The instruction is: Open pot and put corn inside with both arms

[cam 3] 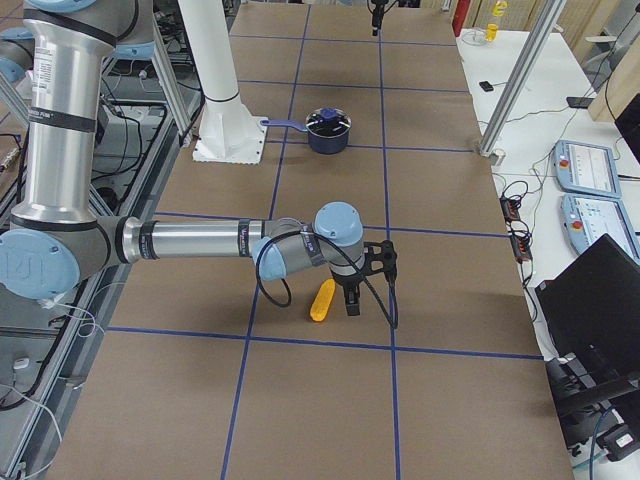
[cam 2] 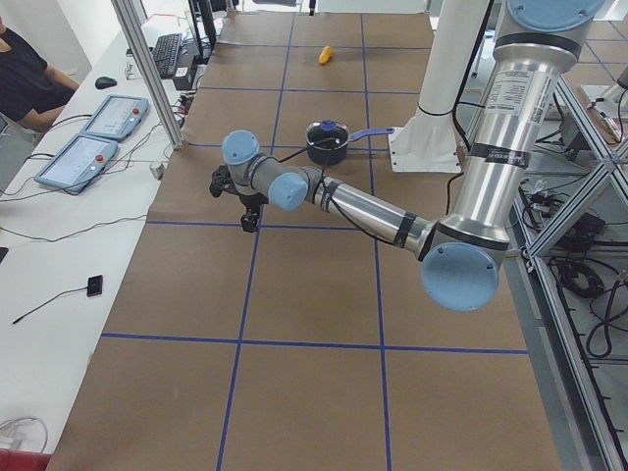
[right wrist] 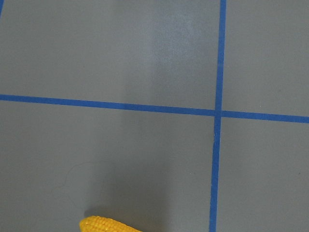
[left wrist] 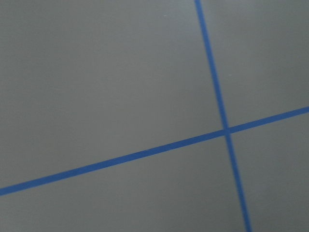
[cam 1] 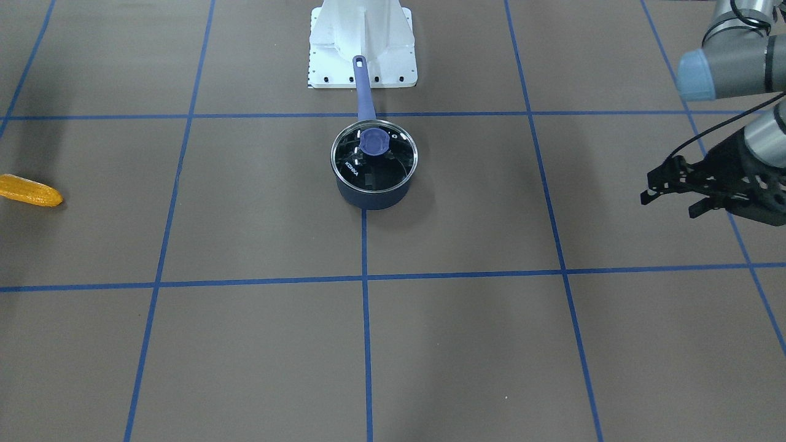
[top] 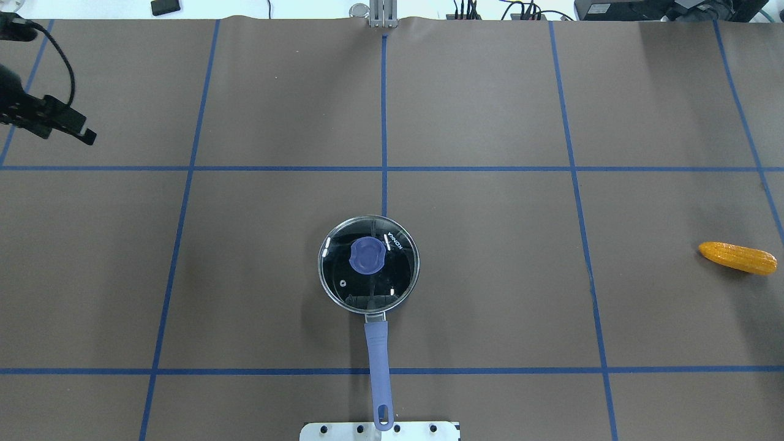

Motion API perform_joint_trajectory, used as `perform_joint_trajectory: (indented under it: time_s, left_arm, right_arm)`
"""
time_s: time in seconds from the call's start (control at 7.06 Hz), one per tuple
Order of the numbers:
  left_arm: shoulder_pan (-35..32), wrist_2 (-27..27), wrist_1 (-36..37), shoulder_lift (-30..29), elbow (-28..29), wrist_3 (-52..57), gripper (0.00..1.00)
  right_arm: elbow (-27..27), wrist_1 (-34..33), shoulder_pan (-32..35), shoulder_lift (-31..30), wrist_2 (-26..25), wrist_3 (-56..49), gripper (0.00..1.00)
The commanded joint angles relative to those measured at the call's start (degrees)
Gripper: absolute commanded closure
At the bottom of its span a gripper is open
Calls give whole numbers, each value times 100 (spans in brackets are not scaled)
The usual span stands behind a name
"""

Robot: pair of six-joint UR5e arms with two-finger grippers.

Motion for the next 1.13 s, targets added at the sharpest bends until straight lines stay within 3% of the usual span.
perform_joint_trajectory:
  time_s: [0.0, 0.14, 0.71, 0.99]
  left_arm:
    - [820, 872, 2162, -1186, -768, -513, 0]
    - [1310, 1198, 2786, -1481, -1102, -844, 0]
    - [2236, 1489, 2766, -2185, -1071, -2059, 0]
    - [2588, 1711, 2731, -2642, -694, -2200, 0]
  right_arm:
    - [1, -20, -70, 2, -46, -8, 0]
    - [1, -29, -253, -7, -11, -8, 0]
    - [44, -12, -1115, 71, -362, -78, 0]
    - [18, -12, -1423, 107, -564, -95, 0]
